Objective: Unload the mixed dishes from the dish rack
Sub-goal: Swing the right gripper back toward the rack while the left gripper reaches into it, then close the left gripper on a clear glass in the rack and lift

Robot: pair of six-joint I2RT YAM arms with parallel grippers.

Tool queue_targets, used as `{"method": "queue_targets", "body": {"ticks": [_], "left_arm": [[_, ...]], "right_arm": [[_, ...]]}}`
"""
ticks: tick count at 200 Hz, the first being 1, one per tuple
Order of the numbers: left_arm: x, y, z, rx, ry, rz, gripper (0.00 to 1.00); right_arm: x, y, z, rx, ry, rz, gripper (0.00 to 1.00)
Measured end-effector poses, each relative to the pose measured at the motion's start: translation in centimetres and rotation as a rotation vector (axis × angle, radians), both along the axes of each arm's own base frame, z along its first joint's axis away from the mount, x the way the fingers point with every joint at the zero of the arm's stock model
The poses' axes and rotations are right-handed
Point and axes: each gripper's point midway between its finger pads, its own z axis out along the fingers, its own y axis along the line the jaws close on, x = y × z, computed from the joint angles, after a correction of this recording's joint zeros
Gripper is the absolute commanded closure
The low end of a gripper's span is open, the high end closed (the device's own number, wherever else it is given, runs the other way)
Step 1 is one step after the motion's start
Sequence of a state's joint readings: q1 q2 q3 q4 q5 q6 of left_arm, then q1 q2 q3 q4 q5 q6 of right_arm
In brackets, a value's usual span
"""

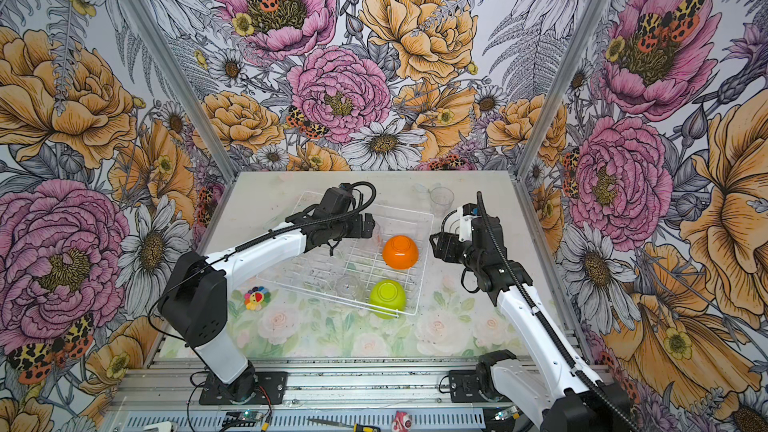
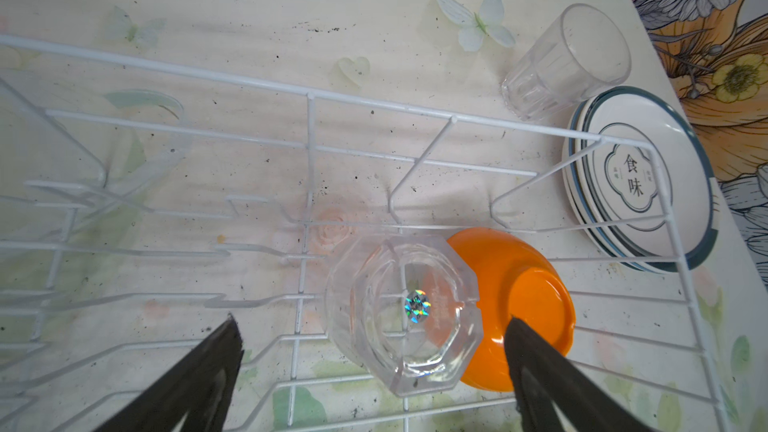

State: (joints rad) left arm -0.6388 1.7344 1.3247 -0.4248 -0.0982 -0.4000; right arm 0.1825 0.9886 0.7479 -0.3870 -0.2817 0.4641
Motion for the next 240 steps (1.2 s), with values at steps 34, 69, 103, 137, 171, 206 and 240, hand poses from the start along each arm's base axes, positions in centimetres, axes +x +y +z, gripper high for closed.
{"method": "queue_targets", "body": {"ticks": [34, 69, 103, 137, 171, 206, 240], "left_arm": [[0.1, -0.9, -0.3, 0.026, 0.001, -0.012, 0.01], [1.3, -2.7, -1.5, 0.072, 0.007, -0.018, 0.01], [2.0, -3.7, -4.7, 0.199, 0.036, -0.015, 0.02], [1.0, -3.3, -6.6, 0.285, 0.07, -0.015, 0.05], [0.8, -3.8, -6.0, 0.306, 0.046, -0.013, 0.08], [0.3, -4.0, -6.0, 0.321, 0.046, -0.021, 0.1], [0.1, -3.6, -6.1, 0.343, 0.053, -0.015, 0.22]], "right_arm": [[-0.8, 0.3, -0.2, 0.053, -0.015, -0.015, 0.24], [-1.9, 0.4, 0.4, 0.105, -0.057, -0.027, 0.24], [-3.0, 0.6, 0.1, 0.137, -0.064, -0.023, 0.24], [-3.8, 0.5, -0.2, 0.152, -0.071, -0.026, 0.24], [-3.9, 0.5, -0.5, 0.154, -0.064, -0.028, 0.24], [-4.0, 0.5, -0.4, 0.165, -0.064, -0.034, 0.24], [-4.4, 0.4, -0.5, 0.174, -0.073, -0.037, 0.24]]}}
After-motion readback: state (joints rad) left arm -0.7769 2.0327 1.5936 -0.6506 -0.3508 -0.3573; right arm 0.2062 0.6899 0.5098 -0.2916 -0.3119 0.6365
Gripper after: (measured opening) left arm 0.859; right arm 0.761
